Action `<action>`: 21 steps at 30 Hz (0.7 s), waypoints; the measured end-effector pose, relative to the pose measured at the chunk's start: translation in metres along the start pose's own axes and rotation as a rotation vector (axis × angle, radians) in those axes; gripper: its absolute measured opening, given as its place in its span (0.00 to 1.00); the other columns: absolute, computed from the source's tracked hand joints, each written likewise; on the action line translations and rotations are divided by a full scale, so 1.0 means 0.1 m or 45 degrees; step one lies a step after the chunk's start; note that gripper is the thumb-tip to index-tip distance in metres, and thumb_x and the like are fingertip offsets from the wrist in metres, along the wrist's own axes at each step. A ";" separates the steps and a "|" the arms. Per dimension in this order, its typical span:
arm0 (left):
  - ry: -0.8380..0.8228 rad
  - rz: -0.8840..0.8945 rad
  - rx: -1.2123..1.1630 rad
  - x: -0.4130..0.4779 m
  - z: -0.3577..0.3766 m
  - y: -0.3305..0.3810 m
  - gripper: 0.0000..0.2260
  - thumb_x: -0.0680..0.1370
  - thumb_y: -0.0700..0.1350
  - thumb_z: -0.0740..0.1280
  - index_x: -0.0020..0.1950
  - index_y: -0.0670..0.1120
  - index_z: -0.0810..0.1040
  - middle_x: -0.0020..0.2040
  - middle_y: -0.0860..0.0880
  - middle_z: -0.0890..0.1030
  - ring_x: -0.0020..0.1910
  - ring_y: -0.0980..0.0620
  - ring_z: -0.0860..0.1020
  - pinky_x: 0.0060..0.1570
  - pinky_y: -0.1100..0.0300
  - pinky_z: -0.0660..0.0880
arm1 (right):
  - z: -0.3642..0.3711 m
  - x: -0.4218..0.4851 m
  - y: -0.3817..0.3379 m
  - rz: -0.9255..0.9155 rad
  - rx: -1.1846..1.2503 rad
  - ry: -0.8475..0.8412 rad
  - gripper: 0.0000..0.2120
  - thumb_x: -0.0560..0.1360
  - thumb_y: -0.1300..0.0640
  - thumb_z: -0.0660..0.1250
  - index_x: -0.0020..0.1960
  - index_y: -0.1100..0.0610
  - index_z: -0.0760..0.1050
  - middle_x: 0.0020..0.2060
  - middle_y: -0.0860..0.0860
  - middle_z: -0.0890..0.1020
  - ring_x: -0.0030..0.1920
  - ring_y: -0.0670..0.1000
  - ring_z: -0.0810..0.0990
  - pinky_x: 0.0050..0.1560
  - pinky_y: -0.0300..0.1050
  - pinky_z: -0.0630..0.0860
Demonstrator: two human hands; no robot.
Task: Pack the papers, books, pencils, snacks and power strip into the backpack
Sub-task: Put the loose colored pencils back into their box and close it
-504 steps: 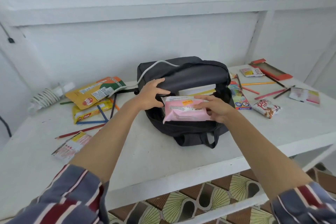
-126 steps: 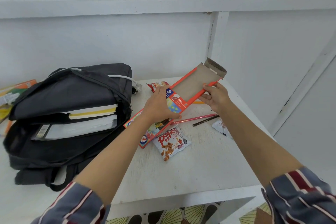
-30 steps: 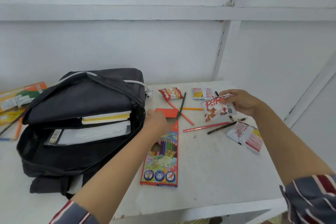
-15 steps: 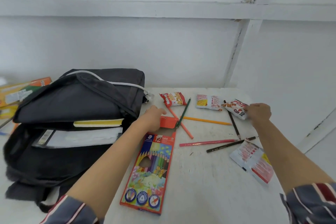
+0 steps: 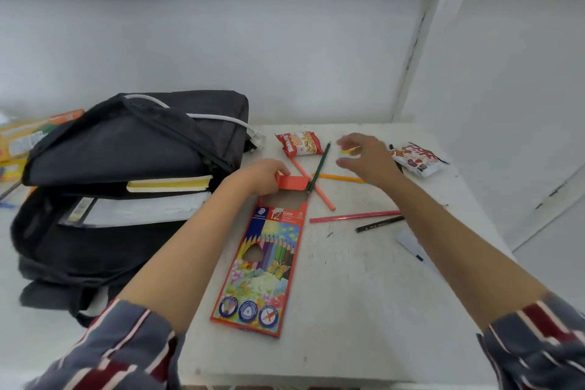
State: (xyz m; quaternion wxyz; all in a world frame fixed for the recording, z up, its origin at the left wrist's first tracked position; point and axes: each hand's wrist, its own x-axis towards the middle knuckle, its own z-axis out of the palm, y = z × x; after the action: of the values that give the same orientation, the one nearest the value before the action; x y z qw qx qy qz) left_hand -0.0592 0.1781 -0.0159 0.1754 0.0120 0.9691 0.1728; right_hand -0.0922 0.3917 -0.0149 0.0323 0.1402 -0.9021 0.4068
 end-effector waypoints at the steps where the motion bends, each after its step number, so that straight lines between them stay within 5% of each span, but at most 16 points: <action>1: 0.002 0.001 -0.017 0.00 -0.01 0.01 0.22 0.76 0.35 0.61 0.70 0.47 0.68 0.67 0.46 0.70 0.63 0.47 0.71 0.54 0.59 0.70 | 0.12 -0.05 -0.09 -0.060 -0.017 -0.164 0.19 0.70 0.61 0.71 0.61 0.57 0.76 0.56 0.53 0.79 0.52 0.50 0.76 0.46 0.36 0.70; 5: 0.022 -0.005 -0.081 -0.01 -0.01 -0.01 0.16 0.78 0.41 0.61 0.66 0.45 0.70 0.64 0.44 0.73 0.59 0.47 0.73 0.54 0.57 0.70 | 0.52 -0.15 -0.26 -0.150 -0.126 -0.497 0.20 0.71 0.59 0.71 0.62 0.53 0.75 0.55 0.52 0.79 0.50 0.47 0.74 0.44 0.34 0.68; 12: 0.168 -0.009 -0.244 -0.02 -0.03 -0.19 0.11 0.80 0.41 0.59 0.60 0.41 0.73 0.58 0.42 0.76 0.50 0.49 0.73 0.49 0.59 0.68 | 0.69 0.02 -0.30 -0.144 -0.195 -0.152 0.10 0.76 0.60 0.65 0.56 0.57 0.80 0.54 0.53 0.81 0.49 0.49 0.76 0.52 0.45 0.74; 21: 0.334 -0.150 -0.309 0.03 0.11 -0.27 0.18 0.80 0.37 0.56 0.70 0.44 0.64 0.66 0.40 0.71 0.61 0.43 0.73 0.52 0.56 0.71 | 0.84 0.14 -0.21 -0.050 -0.160 -0.149 0.13 0.75 0.57 0.68 0.58 0.55 0.78 0.50 0.53 0.82 0.49 0.48 0.78 0.50 0.41 0.71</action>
State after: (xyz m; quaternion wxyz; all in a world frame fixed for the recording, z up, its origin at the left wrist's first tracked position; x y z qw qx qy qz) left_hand -0.0570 0.1564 -0.0356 0.0575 -0.0888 0.9547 0.2780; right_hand -0.0955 0.3133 -0.0533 -0.0038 0.1790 -0.9233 0.3398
